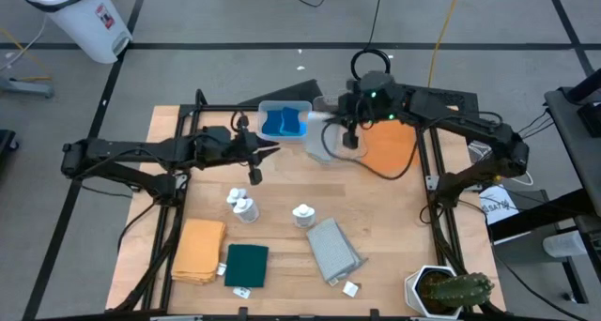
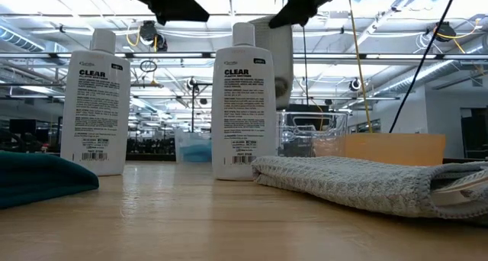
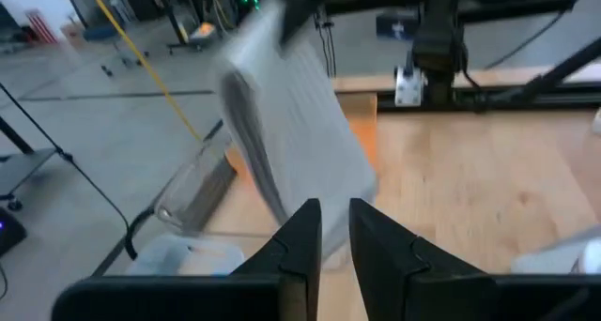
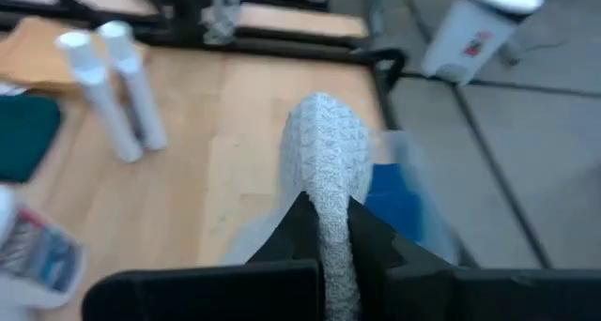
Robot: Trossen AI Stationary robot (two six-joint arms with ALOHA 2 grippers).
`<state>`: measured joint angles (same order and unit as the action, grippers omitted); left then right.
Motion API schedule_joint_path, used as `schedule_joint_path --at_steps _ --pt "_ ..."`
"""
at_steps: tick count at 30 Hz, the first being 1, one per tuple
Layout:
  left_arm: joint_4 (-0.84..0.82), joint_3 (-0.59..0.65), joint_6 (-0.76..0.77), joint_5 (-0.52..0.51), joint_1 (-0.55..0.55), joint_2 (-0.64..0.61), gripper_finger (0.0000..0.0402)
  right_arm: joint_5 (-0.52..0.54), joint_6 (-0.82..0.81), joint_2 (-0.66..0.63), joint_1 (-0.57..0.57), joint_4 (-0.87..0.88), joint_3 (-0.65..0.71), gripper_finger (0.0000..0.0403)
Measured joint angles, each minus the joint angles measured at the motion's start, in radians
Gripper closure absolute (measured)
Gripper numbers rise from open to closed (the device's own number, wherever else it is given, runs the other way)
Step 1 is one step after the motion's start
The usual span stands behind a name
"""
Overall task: Pick & Place Kitchen Items
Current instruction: Put the gray towel into the transparent bin
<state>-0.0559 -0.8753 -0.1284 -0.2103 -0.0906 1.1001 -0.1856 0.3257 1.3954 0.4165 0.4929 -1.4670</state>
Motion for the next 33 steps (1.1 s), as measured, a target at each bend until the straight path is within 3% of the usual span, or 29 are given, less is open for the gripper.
schedule_joint_path --at_steps 8,12,18,24,33 --pt "-0.011 0.000 0.002 0.000 0.000 -0.006 0.0339 -0.002 0.104 -0.006 0.177 -0.031 0.000 0.0402" --pt "-0.016 0.000 0.002 0.000 0.000 -0.007 0.0339 0.000 0.122 0.055 0.270 -0.070 0.001 0.0402" --pt "-0.023 0.000 0.002 0.000 0.000 -0.007 0.0339 -0.001 0.286 0.186 0.352 -0.154 0.001 0.0402" --pt "-0.024 0.000 0.005 0.000 0.000 -0.007 0.0339 -0.054 0.495 0.283 0.344 -0.144 0.001 0.0403" --pt "-0.031 0.000 0.014 0.000 0.000 -0.007 0.0339 -0.058 0.435 0.288 0.294 -0.049 0.001 0.0403"
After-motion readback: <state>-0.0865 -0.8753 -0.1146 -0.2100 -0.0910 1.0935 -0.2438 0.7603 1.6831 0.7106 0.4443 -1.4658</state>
